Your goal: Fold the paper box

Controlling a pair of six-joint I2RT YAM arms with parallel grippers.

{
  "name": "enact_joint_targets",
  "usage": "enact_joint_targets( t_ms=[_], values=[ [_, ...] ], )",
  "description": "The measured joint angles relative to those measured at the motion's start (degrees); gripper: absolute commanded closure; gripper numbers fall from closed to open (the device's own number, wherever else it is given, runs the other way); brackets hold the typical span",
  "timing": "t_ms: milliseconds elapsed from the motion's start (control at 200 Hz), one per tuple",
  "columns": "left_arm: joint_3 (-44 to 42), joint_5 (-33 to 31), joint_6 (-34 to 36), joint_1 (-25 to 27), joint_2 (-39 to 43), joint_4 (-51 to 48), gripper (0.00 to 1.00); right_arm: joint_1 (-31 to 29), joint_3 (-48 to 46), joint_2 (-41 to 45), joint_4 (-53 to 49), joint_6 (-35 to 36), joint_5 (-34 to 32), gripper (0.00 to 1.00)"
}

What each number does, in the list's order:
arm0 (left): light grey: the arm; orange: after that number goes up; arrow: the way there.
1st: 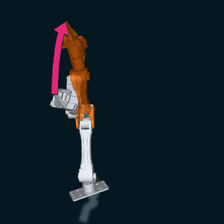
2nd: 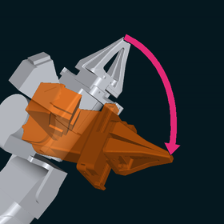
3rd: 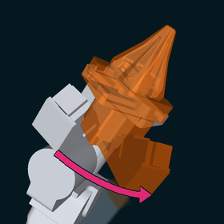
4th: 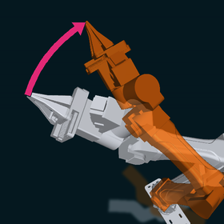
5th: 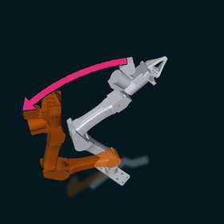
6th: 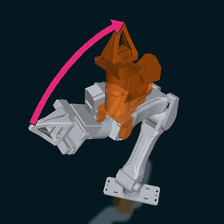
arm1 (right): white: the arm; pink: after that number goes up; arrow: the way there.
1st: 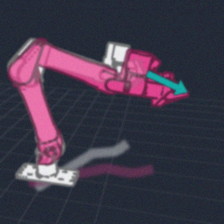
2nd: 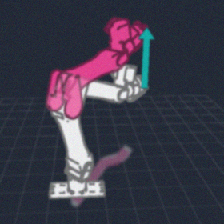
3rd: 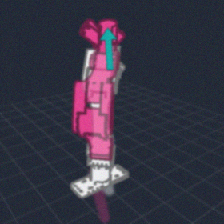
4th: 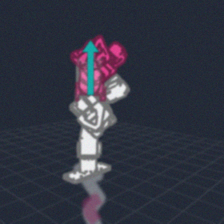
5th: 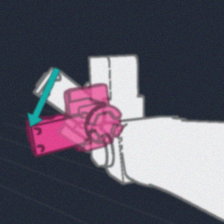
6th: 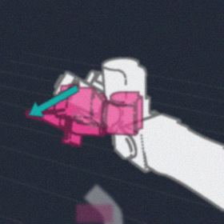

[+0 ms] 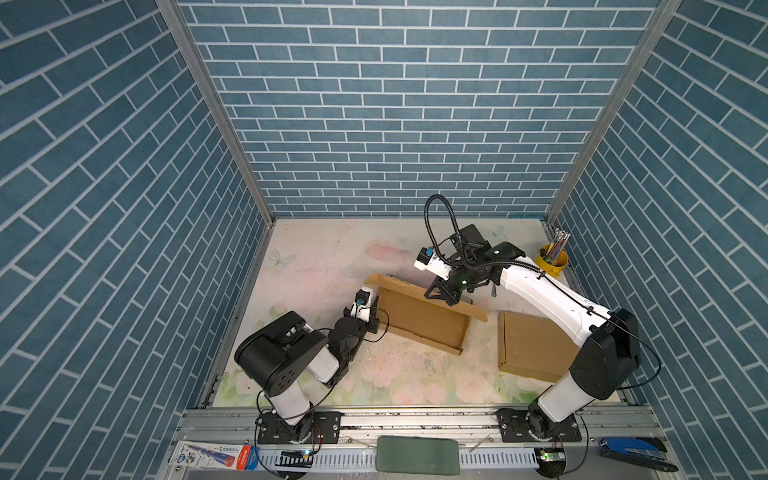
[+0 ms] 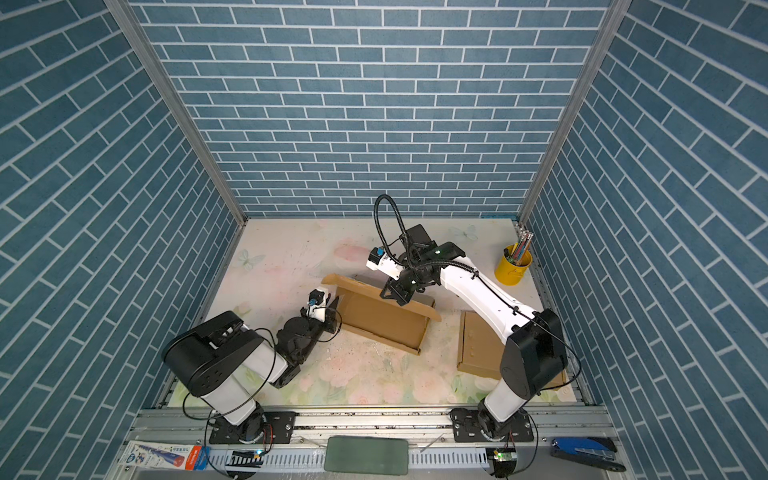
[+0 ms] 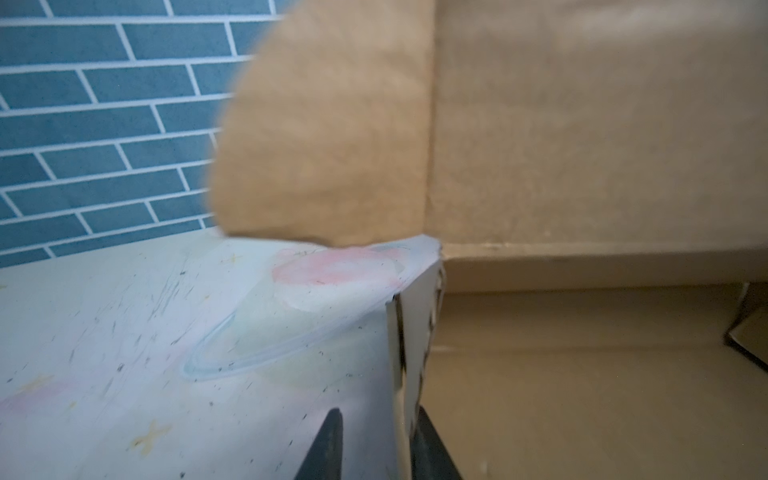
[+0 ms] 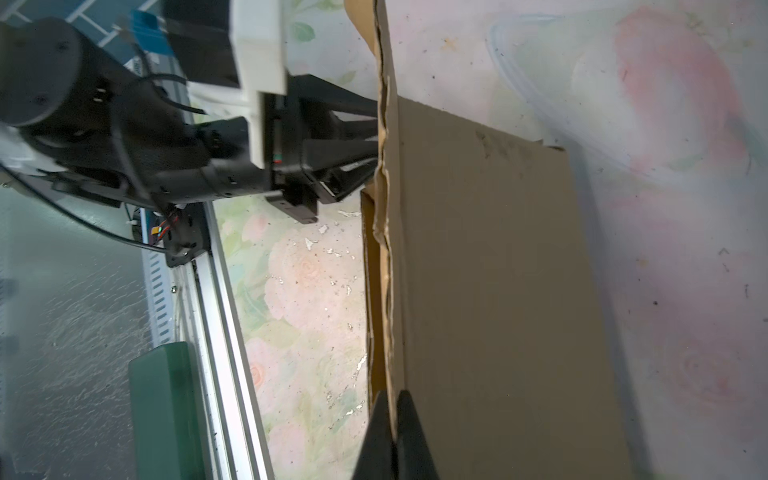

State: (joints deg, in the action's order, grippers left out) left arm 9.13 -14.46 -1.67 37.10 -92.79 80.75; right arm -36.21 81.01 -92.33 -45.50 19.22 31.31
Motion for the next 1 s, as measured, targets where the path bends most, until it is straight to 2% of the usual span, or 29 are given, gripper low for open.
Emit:
enact_joint_targets(
  t_ms=[85, 175, 265, 345, 415, 495, 600, 740, 890, 1000],
  values=[
    [-1.09, -1.25, -0.46, 0.07, 5.14, -2.78, 0.68, 0.0, -1.16, 0.0, 1.62, -0.48, -0.83, 1.0],
    [-1.55, -3.32, -0.68, 0.2, 14.03, -8.81, 0.67, -0.13, -2.34, 0.0, 3.19, -1.01, -1.75, 1.0],
    [-0.17, -5.57, -0.72, 0.22, 25.38, -19.71, 0.65, -0.98, -3.85, 0.0, 4.87, -1.29, -3.41, 1.0],
    [3.45, -8.07, -0.13, 0.2, 34.53, -31.52, 0.58, -2.19, -5.53, 0.0, 7.02, -1.57, -5.2, 0.99],
    [6.97, -10.16, 0.17, 0.04, 40.02, -40.13, 0.51, -3.63, -7.8, 0.0, 9.51, -2.27, -7.3, 0.96],
    [10.67, -11.32, -0.15, -0.48, 43.32, -48.3, 0.49, -5.64, -11.1, 0.0, 12.83, -2.86, -10.32, 0.89],
    [16.35, -10.32, -0.33, -1.22, 42.27, -57.2, 0.46, -7.82, -15.3, -0.02, 17.2, -4.07, -14.29, 0.79],
    [24.63, -5.81, -0.37, -1.99, 35.28, -65.24, 0.47, -9.51, -18.97, -0.09, 22.62, -6.05, -17.84, 0.62],
    [31.74, 3.96, -2.56, -5.97, 26.86, -70.4, 0.52, -10.05, -22.1, -0.46, 28.55, -8.76, -20.68, 0.43],
    [35.69, 11.19, -4.63, -8.24, 21.05, -71.76, 0.53, -10.14, -24.24, -0.44, 31.82, -10.56, -20.65, 0.38]
  ],
)
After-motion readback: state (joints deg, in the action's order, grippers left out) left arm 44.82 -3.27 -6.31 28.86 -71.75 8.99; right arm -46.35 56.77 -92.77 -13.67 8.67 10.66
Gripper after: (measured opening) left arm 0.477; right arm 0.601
